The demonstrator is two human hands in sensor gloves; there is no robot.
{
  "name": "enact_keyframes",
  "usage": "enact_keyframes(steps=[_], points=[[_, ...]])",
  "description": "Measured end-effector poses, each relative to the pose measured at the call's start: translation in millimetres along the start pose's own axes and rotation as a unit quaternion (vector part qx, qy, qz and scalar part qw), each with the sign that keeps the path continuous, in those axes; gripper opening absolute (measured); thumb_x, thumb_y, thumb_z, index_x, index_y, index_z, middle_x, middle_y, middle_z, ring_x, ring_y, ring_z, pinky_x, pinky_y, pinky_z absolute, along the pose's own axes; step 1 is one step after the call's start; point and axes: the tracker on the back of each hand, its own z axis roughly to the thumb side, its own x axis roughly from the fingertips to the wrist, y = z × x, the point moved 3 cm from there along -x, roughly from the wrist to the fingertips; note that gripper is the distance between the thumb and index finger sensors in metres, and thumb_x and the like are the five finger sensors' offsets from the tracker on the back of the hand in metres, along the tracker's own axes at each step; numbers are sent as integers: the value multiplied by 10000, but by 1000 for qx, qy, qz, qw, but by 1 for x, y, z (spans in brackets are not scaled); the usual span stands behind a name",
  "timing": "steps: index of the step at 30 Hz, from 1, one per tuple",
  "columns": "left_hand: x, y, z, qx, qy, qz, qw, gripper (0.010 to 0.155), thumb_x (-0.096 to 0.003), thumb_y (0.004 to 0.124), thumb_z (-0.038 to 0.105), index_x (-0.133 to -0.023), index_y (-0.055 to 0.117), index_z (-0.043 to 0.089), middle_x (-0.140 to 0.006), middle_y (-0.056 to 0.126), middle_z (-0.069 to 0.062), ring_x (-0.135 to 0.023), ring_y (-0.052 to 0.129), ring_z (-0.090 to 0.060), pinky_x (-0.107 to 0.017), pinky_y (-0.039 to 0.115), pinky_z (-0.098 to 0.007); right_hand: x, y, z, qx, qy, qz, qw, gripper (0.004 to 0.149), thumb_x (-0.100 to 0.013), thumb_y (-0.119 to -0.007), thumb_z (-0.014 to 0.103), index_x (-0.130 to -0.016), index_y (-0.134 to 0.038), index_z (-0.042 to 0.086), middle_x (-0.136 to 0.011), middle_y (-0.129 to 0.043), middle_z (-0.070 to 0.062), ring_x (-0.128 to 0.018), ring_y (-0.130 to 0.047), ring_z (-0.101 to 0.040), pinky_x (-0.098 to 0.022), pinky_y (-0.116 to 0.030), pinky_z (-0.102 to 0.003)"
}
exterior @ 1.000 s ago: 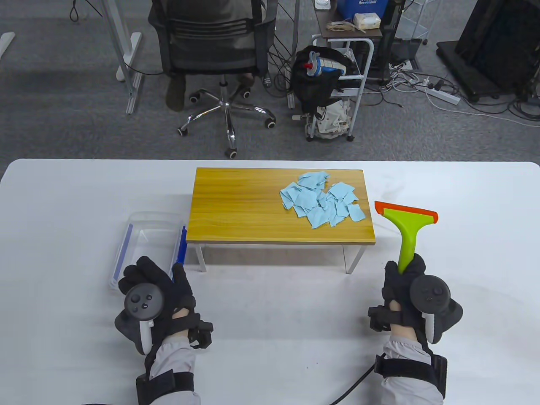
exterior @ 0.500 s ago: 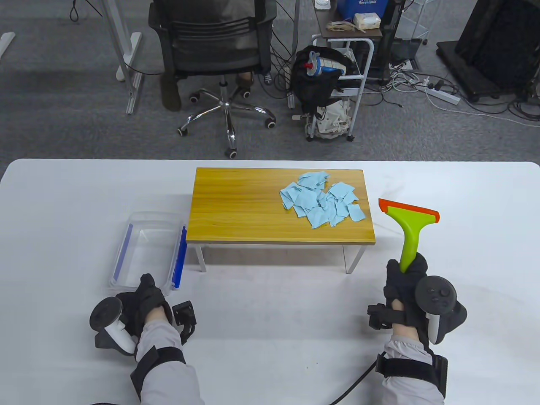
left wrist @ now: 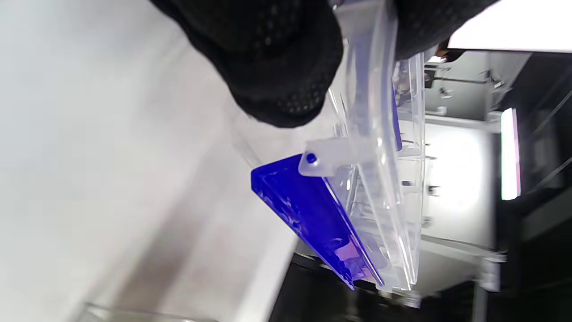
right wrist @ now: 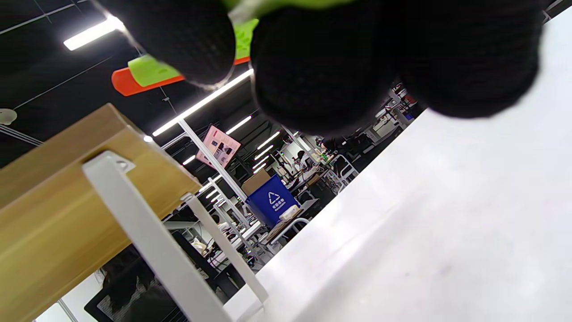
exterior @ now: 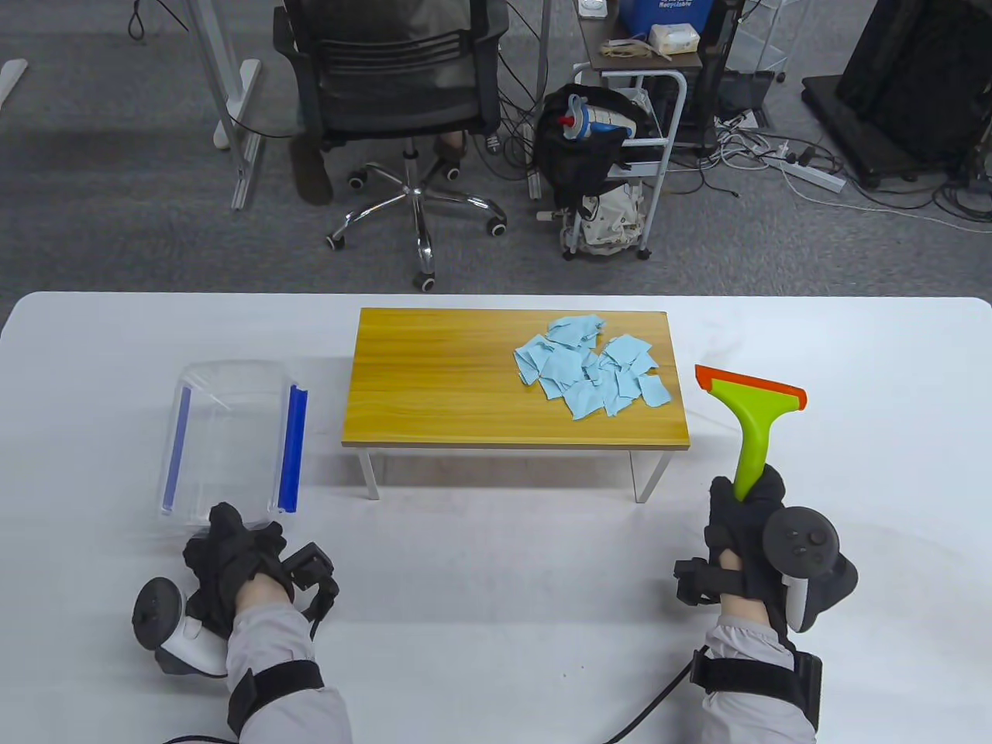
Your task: Scrape paper scraps from tabletop organizer into plastic storage box
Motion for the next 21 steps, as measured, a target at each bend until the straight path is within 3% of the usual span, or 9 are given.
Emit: enact_keyframes(steps=[5, 9, 12, 14, 18, 21], points=[[18, 14, 22, 50, 61, -70, 994, 646, -634, 683, 559, -963, 315, 143, -762, 669, -46, -389, 953, -52, -213, 880, -94, 1, -1, 2, 6, 7, 0, 1000, 613, -471, -855, 393, -894, -603, 26, -668, -867, -112, -286, -1027, -204, -269, -905, -461], [37, 40, 42, 27, 105, -156, 982, 618, -617, 749, 588, -961, 442, 178, -693, 752, -22, -295, 959, -50, -142, 863, -100, 1, -2, 4, 9, 13, 2, 1000, 615, -470, -855, 394, -894, -603, 26, -668, -868, -112, -288, -1025, -205, -269, -906, -461], [51, 68, 52, -18, 115, -257, 959, 614, -601, 799, 600, -950, 518, 180, -651, 791, -30, -247, 960, -65, -105, 854, -114, 3, -1, 7, 10, 18, 1, 1000, 614, -471, -854, 393, -895, -603, 26, -669, -867, -112, -286, -1027, -204, -269, -905, -461], [61, 93, 55, -72, 125, -326, 934, 611, -587, 828, 605, -937, 571, 175, -619, 817, -38, -207, 957, -77, -80, 844, -122, 3, -1, 7, 12, 19, 0, 1000, 614, -471, -854, 394, -895, -603, 27, -670, -867, -113, -287, -1026, -204, -269, -906, -461], [79, 134, 40, -150, 108, -422, 888, 611, -554, 876, 596, -913, 640, 161, -576, 848, -60, -157, 952, -99, -34, 831, -138, 3, -1, 5, 11, 14, 1, 1000, 617, -474, -850, 390, -897, -595, 20, -674, -861, -117, -289, -1024, -205, -272, -902, -464], [89, 157, 22, -206, 93, -460, 859, 616, -520, 913, 575, -893, 681, 143, -547, 865, -84, -123, 949, -124, -6, 820, -156, 3, -1, 5, 10, 13, 1, 1000, 617, -476, -848, 388, -899, -591, 20, -676, -859, -119, -290, -1022, -207, -273, -901, -465]])
